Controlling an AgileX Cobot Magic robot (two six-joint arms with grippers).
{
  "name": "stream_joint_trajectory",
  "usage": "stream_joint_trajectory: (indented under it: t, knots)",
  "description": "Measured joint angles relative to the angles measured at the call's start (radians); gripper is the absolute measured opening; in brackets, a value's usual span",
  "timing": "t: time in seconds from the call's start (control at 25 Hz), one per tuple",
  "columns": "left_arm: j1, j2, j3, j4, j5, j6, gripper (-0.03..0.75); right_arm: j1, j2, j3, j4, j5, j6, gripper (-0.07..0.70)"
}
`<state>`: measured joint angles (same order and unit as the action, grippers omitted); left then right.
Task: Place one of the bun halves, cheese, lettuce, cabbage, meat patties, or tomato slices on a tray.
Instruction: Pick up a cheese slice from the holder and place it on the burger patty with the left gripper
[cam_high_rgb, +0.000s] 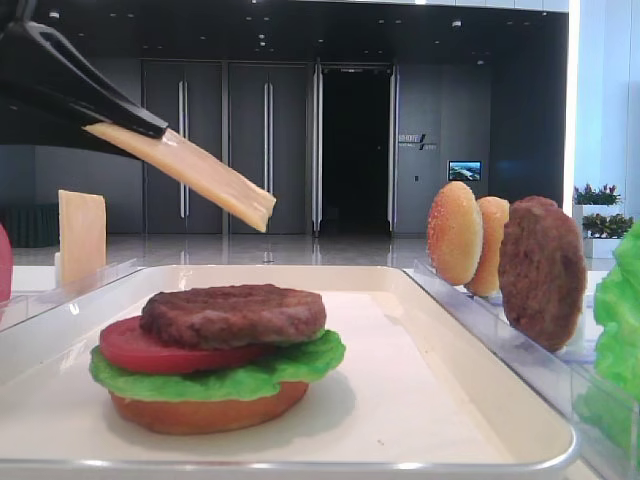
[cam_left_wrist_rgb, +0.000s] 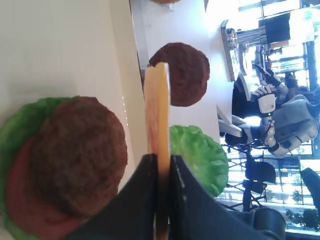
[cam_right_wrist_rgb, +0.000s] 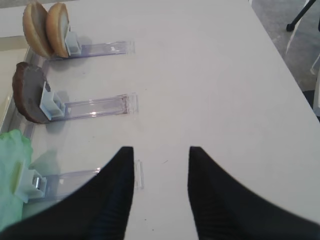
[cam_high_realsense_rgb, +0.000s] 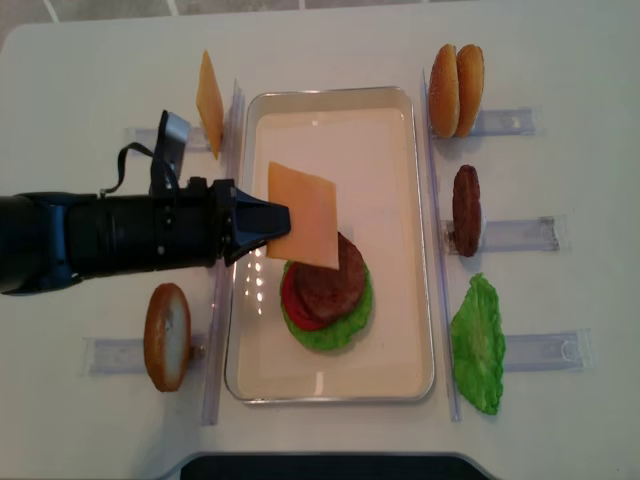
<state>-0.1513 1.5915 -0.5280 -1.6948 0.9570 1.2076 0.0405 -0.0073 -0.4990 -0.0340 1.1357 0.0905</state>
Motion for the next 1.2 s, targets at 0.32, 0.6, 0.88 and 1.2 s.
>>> stream_joint_trajectory:
  t: [0.32,0.6,0.88,1.2]
  knots:
    - [-0.018,0.039,0.051,-0.002,0.025,0.043,0.033,0.000,0.000,0.000,0.000,0.000,0.000,0.284]
    - [-0.019,0.132,0.051,-0.005,0.079,0.108,0.033,0.000,0.000,0.000,0.000,0.000,0.000,0.284]
    - [-0.019,0.153,0.051,-0.006,0.128,0.147,0.033,0.000,0.000,0.000,0.000,0.000,0.000,0.284]
    - [-0.019,0.158,0.051,-0.006,0.117,0.157,0.033,0.000,0.000,0.000,0.000,0.000,0.000,0.284]
